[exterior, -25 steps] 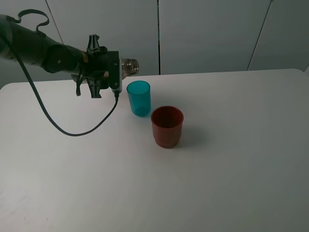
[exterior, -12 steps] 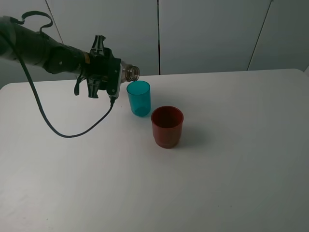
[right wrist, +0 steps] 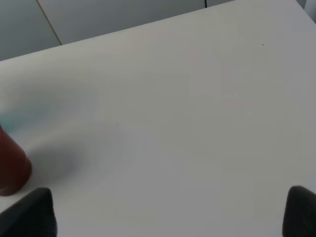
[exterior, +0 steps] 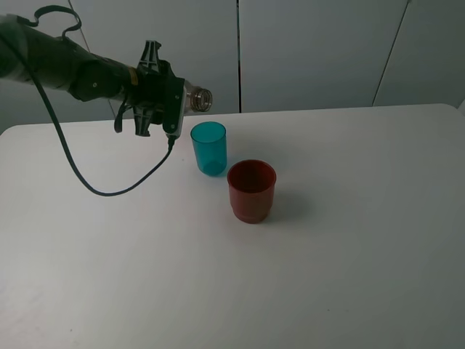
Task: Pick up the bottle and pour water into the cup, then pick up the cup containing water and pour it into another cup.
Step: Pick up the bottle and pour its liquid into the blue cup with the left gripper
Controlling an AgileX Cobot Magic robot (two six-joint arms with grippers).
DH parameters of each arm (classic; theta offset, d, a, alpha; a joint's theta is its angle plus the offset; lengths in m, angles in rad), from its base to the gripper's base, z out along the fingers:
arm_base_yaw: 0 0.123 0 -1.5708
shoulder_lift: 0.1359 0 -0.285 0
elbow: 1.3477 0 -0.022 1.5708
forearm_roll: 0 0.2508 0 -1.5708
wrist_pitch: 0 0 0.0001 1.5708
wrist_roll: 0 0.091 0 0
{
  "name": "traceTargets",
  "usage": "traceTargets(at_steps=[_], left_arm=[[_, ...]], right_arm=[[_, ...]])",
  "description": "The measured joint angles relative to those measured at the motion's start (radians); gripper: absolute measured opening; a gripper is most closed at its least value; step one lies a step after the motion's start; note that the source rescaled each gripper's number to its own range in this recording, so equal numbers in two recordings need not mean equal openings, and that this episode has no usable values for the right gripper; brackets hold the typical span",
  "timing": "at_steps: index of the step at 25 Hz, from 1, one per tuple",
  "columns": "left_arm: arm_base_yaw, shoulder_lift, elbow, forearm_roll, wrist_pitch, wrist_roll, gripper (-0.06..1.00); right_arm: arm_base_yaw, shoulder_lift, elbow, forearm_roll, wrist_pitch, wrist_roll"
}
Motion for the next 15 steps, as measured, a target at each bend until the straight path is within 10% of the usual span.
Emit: traceTargets(at_steps=[15], left_arm=[[0.013,0.0,0.0,0.064,0.017,0.074,0.0]], right_arm=[[0.0,0.0,0.0,0.0,0.0,0.0]])
